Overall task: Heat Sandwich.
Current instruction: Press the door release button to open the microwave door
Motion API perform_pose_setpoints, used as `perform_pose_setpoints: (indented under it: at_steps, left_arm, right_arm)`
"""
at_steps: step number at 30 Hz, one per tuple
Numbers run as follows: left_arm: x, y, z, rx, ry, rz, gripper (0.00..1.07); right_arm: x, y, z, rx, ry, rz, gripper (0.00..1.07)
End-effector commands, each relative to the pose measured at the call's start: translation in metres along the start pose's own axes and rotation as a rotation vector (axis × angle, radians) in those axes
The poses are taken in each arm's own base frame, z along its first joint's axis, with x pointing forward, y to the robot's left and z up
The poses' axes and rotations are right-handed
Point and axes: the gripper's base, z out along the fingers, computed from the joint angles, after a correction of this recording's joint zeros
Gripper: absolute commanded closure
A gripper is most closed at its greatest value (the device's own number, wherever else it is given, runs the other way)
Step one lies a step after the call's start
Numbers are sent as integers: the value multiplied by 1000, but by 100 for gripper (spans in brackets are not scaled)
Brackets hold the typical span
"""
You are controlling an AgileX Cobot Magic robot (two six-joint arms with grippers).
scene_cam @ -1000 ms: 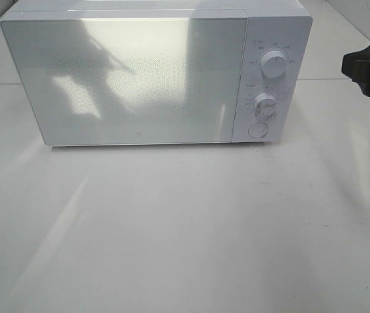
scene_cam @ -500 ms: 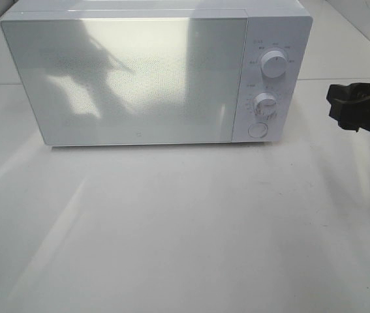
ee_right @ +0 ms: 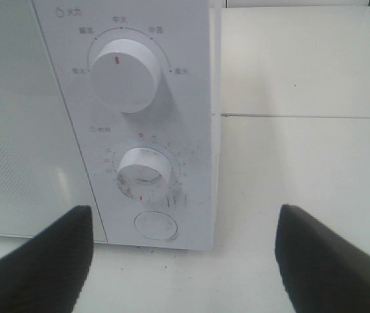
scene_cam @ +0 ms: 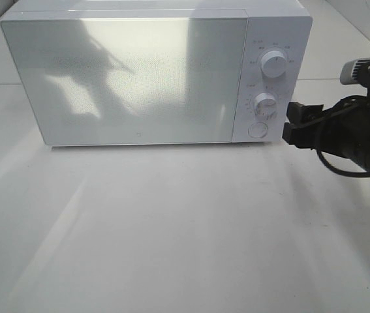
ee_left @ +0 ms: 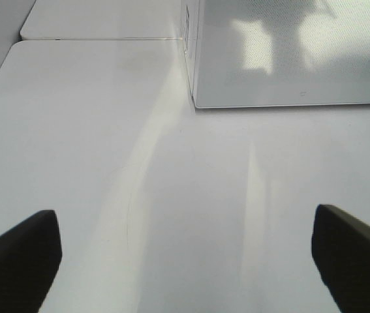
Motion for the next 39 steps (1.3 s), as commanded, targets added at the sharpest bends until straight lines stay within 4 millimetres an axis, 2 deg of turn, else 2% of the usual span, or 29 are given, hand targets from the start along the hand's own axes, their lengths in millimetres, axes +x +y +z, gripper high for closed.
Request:
perform_pose_setpoints:
  at_steps: [1,12,39]
  left_arm:
    - [2,-1,-3,4,-34,-5,8]
    - [2,-1,-3,4,-34,-5,8]
    - [2,-1,-3,4,-34,-5,8]
  right_arm:
    - [4,11,1,28,-65,-38,32]
    - [27,31,2,104,-55,-27,32]
    - [30,31,3,101,-44,-28,32]
